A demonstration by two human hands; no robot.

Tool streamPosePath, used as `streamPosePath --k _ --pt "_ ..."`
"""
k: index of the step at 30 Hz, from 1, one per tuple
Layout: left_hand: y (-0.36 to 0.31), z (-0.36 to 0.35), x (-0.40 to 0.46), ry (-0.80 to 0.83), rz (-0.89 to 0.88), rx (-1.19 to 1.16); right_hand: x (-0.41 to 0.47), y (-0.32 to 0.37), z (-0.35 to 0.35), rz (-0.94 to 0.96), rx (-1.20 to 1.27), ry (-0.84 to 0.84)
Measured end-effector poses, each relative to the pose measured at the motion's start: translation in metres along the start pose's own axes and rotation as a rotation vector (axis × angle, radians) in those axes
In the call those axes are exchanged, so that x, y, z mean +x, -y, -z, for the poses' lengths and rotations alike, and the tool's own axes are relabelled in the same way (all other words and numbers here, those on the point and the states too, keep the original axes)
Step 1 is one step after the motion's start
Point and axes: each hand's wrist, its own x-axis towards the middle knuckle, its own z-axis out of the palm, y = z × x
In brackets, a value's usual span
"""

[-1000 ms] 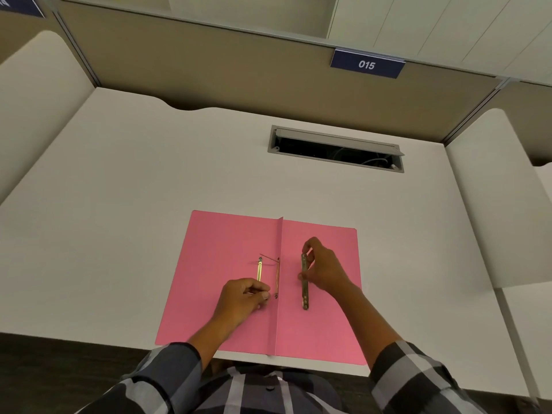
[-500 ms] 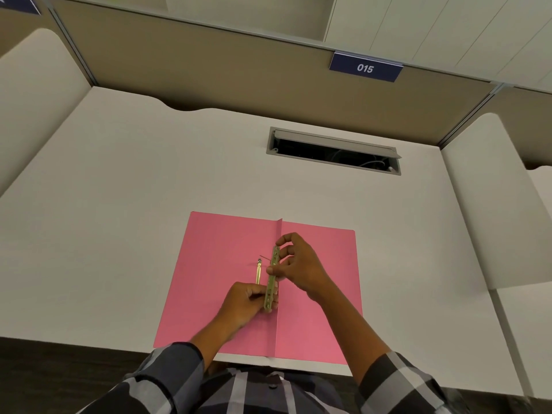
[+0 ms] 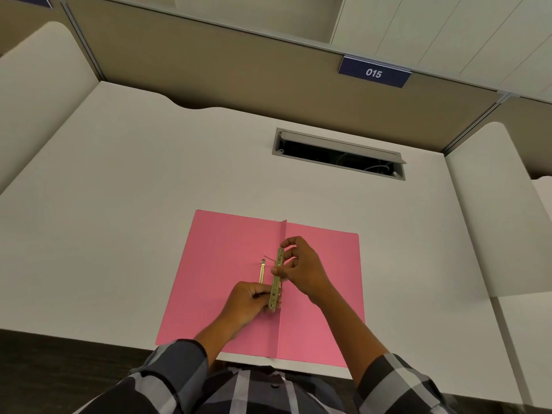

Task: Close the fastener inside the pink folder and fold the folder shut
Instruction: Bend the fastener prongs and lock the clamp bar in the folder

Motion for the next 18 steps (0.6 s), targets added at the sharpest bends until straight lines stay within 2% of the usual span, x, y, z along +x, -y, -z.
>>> streamPosePath --k 13,18 --pt "0.011 0.004 0.005 0.019 0.057 0.009 -0.002 0.003 -0.005 0.035 -0.055 -0.016" --pt "0.011 0.011 0.014 -0.063 0.101 0.088 -0.002 -0.004 -0.011 0.043 -0.084 -0.009"
